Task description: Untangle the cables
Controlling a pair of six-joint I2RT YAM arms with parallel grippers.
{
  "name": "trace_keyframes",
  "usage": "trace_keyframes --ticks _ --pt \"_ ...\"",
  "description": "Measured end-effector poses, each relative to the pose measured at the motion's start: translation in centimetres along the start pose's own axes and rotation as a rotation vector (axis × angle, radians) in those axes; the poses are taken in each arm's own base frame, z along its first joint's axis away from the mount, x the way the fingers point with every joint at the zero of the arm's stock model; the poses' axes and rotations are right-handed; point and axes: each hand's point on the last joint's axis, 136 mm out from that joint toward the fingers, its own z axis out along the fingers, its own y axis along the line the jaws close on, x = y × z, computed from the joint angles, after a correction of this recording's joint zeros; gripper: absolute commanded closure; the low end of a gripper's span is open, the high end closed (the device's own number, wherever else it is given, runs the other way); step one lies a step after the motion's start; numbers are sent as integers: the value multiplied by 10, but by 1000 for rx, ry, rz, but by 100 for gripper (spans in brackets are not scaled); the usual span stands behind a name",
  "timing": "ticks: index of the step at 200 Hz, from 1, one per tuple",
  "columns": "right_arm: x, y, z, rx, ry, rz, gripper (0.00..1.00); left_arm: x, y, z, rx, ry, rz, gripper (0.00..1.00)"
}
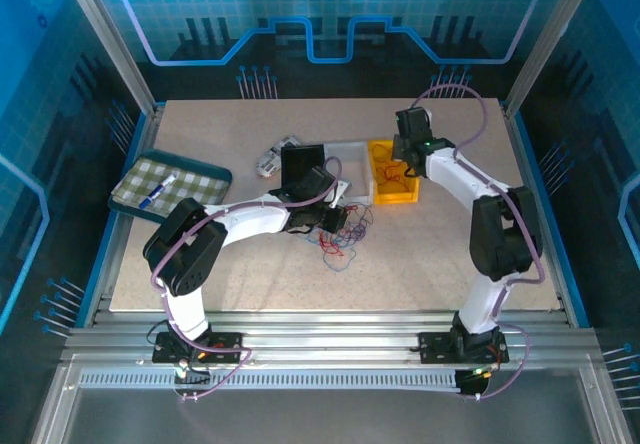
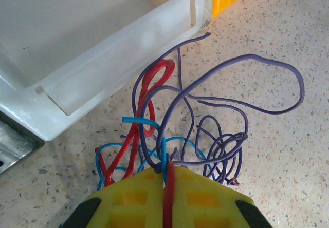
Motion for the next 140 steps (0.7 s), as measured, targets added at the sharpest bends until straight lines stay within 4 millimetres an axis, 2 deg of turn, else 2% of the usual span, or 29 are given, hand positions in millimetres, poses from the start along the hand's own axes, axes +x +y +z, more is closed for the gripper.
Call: trace_keyframes --ticks 20,45,90,140 --pt "23 8 14 -20 92 -30 100 -1 0 0 1 -3 -5 100" --pt "43 16 20 -38 168 -60 100 -2 0 0 2 -7 -18 100" --pt "58 34 29 -76 242 -100 100 -4 0 0 3 -15 -25 100" --pt "82 37 44 -70 329 -122 100 -4 0 0 2 -15 -25 100"
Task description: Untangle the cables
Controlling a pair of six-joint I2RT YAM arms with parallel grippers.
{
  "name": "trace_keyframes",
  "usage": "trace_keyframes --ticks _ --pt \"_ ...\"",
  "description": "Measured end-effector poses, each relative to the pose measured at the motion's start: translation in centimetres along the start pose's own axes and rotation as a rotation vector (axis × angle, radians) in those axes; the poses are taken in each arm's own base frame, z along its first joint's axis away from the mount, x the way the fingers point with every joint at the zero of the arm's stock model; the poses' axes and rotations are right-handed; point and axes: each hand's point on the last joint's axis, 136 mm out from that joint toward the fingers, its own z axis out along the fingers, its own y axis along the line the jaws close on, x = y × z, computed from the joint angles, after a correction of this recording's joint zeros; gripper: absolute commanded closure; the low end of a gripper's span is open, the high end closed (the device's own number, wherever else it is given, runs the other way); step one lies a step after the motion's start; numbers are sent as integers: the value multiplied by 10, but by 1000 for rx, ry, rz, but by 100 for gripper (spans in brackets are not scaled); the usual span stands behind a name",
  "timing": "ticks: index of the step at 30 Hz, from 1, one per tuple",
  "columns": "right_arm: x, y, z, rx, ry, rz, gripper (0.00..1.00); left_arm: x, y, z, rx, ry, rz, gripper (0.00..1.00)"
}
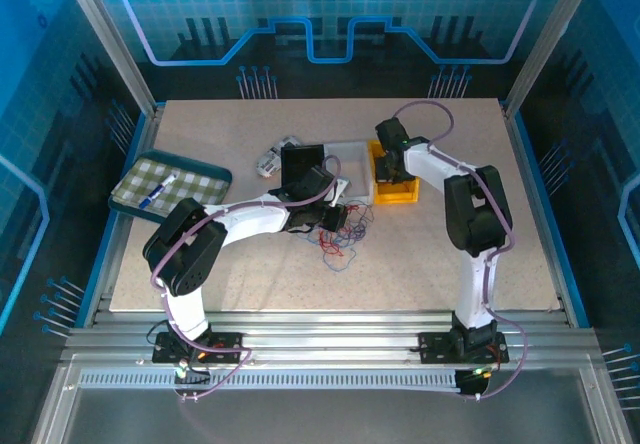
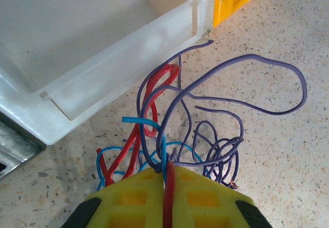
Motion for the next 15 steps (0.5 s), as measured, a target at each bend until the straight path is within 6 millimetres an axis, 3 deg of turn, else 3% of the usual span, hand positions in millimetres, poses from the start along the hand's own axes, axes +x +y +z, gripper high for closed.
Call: trace_keyframes --ticks 6,15 --pt "-4 2 -5 -12 -11 3 92 0 0 0 -1 -1 -1 100" --pt "-37 5 -51 -63 -143 29 59 -1 1 0 -7 -3 -20 100"
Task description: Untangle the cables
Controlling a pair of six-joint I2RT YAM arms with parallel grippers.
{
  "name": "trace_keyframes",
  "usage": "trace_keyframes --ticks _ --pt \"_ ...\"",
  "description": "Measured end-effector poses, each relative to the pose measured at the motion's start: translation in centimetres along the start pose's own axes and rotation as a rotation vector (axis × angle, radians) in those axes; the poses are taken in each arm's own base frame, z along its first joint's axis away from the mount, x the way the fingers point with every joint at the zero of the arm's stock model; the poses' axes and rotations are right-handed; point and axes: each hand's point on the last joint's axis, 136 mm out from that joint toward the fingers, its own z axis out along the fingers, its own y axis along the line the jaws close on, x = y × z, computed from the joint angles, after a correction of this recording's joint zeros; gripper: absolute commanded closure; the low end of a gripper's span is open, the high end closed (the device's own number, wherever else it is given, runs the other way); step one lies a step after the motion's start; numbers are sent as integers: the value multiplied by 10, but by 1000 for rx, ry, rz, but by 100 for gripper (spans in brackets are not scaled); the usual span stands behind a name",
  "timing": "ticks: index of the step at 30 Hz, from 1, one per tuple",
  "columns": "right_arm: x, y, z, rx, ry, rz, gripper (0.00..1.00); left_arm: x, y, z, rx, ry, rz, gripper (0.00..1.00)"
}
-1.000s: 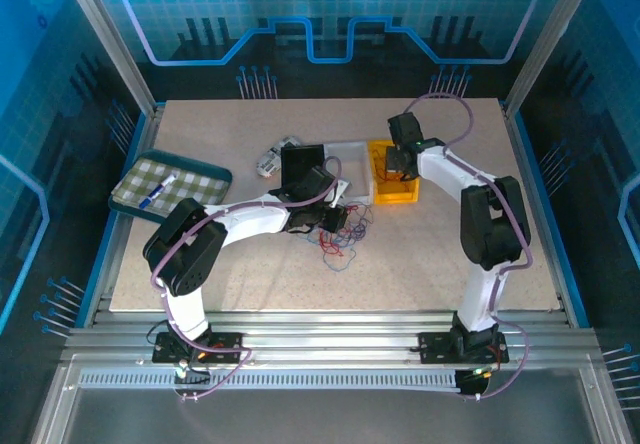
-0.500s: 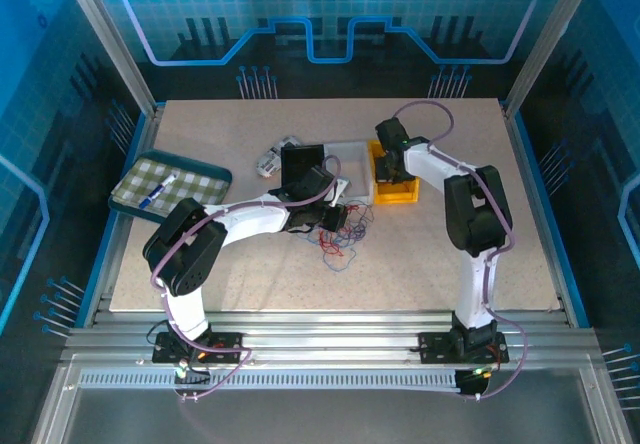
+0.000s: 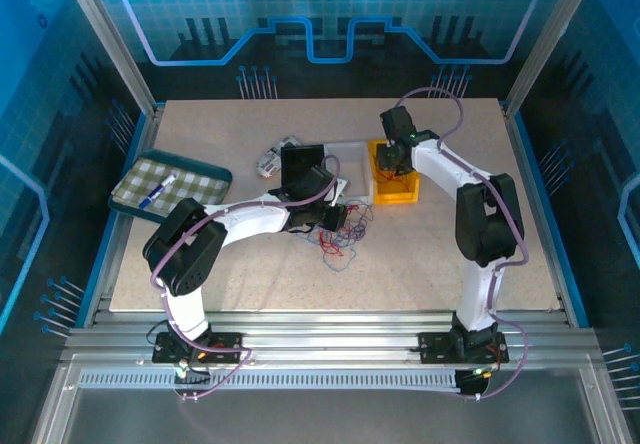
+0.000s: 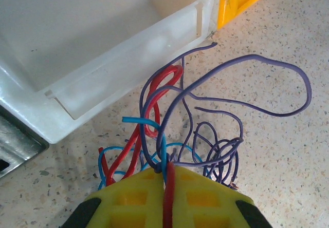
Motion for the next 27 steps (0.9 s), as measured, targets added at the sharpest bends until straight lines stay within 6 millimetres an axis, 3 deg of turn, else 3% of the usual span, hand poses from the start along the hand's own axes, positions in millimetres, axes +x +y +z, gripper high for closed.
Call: trace_keyframes --ticks 3,7,17,23,25,27 --pt "-6 -1 -7 -1 -23 10 49 0 0 0 -1 -1 -3 100" --pt "-11 -6 -16 5 -55 24 45 -1 1 0 -3 -5 -7 100" --pt "-21 -24 -62 10 -213 78 46 -7 6 -1 -23 -30 -33 100" --pt "-19 -14 -78 -76 -254 71 47 -13 10 -2 -25 -58 -57 100" --pt "-7 0 -80 -135 -245 36 47 -13 13 -5 -16 -65 -72 81" --pt "18 21 -80 -205 -217 -20 47 -15 15 -9 5 -71 -90 61"
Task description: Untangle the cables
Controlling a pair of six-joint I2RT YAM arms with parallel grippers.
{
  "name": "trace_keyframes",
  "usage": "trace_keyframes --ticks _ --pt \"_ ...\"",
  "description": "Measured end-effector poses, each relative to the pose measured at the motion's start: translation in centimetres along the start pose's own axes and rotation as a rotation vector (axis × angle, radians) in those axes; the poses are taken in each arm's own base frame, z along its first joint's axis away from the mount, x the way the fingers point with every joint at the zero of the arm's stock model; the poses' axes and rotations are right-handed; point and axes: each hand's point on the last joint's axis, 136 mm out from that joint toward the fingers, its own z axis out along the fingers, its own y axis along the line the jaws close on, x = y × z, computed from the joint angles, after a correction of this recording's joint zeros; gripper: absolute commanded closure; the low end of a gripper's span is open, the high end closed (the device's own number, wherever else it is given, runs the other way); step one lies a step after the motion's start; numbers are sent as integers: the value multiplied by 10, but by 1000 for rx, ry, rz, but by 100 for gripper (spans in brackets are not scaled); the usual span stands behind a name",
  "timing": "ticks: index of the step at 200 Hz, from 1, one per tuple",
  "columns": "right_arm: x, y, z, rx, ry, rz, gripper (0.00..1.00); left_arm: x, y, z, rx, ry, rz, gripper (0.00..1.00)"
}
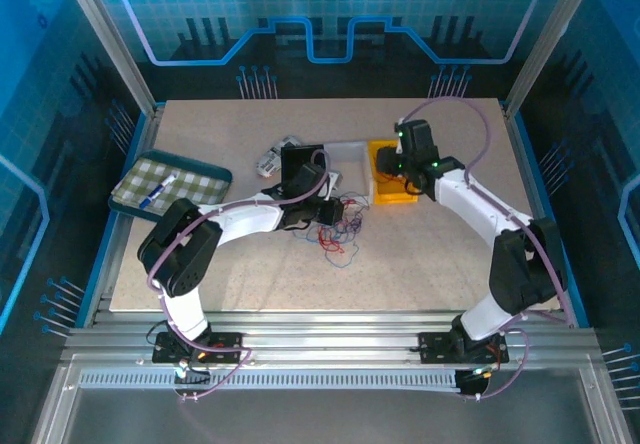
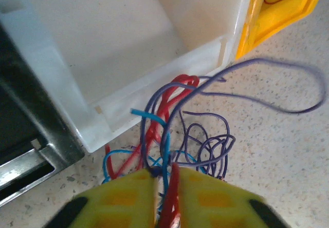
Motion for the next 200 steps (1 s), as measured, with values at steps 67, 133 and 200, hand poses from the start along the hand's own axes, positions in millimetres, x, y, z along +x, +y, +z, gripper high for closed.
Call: trace_keyframes --ticks 67,133,200 --pt "110 56 -17 -253 186 -119 50 -26 4 -38 -4 -119 -50 44" --pt "165 130 -42 -485 303 -418 54 -23 92 -90 -488 -326 -380 42" --pt "185 155 -19 -543 455 -565 60 12 127 -89 -656 -257 -499 42"
